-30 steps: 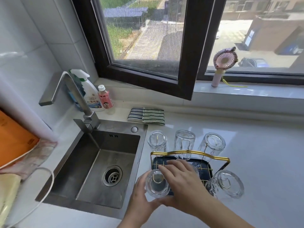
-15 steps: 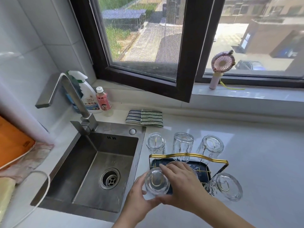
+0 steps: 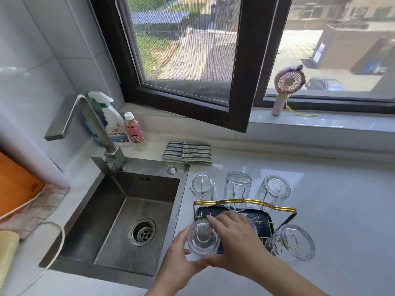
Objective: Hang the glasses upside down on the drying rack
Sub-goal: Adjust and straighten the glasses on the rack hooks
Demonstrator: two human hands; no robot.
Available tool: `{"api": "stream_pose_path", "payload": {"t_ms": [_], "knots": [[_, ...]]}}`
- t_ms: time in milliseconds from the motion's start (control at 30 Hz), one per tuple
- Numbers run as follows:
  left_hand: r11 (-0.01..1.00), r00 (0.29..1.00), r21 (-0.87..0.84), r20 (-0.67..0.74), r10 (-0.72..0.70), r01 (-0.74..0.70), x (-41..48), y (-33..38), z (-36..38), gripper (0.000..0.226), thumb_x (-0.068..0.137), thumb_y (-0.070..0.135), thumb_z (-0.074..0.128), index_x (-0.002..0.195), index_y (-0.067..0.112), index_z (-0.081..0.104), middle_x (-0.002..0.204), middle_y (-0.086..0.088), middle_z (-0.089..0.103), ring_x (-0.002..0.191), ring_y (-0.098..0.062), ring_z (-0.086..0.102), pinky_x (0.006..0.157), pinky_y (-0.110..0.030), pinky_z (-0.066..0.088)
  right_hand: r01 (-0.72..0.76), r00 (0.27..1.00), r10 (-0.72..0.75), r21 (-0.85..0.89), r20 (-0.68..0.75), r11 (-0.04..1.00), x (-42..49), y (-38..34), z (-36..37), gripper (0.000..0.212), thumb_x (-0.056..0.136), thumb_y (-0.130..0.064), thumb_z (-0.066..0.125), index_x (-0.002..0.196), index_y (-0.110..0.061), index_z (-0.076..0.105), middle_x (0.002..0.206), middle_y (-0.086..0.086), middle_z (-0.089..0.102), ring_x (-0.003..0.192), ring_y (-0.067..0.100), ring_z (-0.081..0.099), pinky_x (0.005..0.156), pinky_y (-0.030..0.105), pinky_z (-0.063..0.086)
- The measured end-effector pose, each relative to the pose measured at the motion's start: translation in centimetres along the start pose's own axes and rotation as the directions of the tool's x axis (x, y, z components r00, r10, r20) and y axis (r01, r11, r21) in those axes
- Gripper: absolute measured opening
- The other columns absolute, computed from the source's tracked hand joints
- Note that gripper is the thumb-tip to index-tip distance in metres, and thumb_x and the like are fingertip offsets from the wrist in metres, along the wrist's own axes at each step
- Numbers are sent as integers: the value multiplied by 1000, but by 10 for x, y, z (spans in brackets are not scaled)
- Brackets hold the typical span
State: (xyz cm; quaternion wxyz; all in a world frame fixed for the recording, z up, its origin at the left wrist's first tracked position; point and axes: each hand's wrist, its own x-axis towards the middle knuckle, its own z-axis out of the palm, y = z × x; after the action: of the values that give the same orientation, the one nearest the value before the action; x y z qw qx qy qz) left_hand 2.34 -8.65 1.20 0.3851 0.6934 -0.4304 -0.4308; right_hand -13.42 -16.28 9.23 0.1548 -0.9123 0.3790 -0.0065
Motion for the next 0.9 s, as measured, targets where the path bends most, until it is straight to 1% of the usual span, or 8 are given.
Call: {"api": "stream_pose_path", "payload": {"t_ms": [67, 133, 267, 433, 533, 633, 800, 900], "knots": [[1000, 1000, 6, -4, -11, 11, 0, -1, 0, 77, 41, 57, 85, 107, 65, 47, 120, 23, 56, 100, -8, 59, 79, -25, 56, -5, 1000, 5, 0, 2, 1000, -1, -1, -1, 90, 71, -75, 49, 141, -25, 25, 138, -4, 45, 127, 19, 31, 109, 37, 22], [1000, 1000, 11, -7, -24, 24, 1, -1, 0, 79, 39, 58, 86, 108, 64, 47, 120, 23, 57, 99, -8, 60, 80, -27, 57, -6, 1000, 6, -4, 7, 1000, -1, -2, -3, 91, 71, -76, 49, 142, -25, 25, 138, -4, 45, 127, 19, 31, 109, 37, 22], [999, 999, 21, 0, -36, 36, 1, 1, -1, 79, 38, 62, 84, 107, 66, 46, 120, 24, 56, 100, -8, 59, 78, -24, 56, -16, 999, 16, 6, 29, 1000, -1, -3, -6, 92, 70, -77, 49, 142, -25, 24, 139, -4, 43, 128, 18, 30, 110, 37, 20], [998, 999, 33, 13, -48, 48, 0, 4, -3, 77, 39, 60, 85, 104, 68, 45, 120, 27, 54, 100, -7, 59, 75, -20, 53, -16, 999, 15, 10, 31, 1000, -1, -3, -7, 91, 71, -76, 49, 142, -25, 24, 139, -4, 44, 128, 18, 30, 110, 36, 20], [998, 999, 31, 10, -50, 49, 1, 6, -4, 80, 34, 66, 83, 104, 68, 46, 121, 22, 57, 99, -9, 60, 76, -20, 53, -16, 999, 16, 6, 42, 1000, 0, -3, -7, 93, 69, -78, 48, 142, -24, 25, 138, -4, 44, 128, 19, 30, 109, 37, 21], [997, 998, 33, 15, -65, 64, 1, 8, -4, 83, 30, 68, 83, 105, 65, 46, 123, 16, 58, 99, -12, 61, 78, -25, 55, -17, 999, 17, 1, 42, 1000, 1, -3, -6, 94, 69, -79, 47, 142, -25, 25, 137, -3, 45, 127, 20, 31, 109, 38, 21], [996, 996, 28, 29, -80, 79, 1, 8, -5, 83, 34, 62, 85, 107, 60, 47, 125, 12, 58, 100, -13, 60, 81, -31, 57, -18, 1000, 18, -1, 21, 1000, 0, -1, -2, 94, 68, -79, 47, 141, -25, 26, 136, -4, 46, 126, 20, 32, 108, 37, 23], [996, 995, 20, 50, -88, 87, 0, 11, -5, 84, 37, 58, 86, 110, 60, 44, 128, 11, 54, 105, -14, 57, 84, -31, 54, -10, 1000, 10, 2, 18, 1000, -1, 0, -3, 99, 66, -81, 47, 143, -25, 21, 139, -5, 43, 128, 19, 30, 109, 36, 21]]}}
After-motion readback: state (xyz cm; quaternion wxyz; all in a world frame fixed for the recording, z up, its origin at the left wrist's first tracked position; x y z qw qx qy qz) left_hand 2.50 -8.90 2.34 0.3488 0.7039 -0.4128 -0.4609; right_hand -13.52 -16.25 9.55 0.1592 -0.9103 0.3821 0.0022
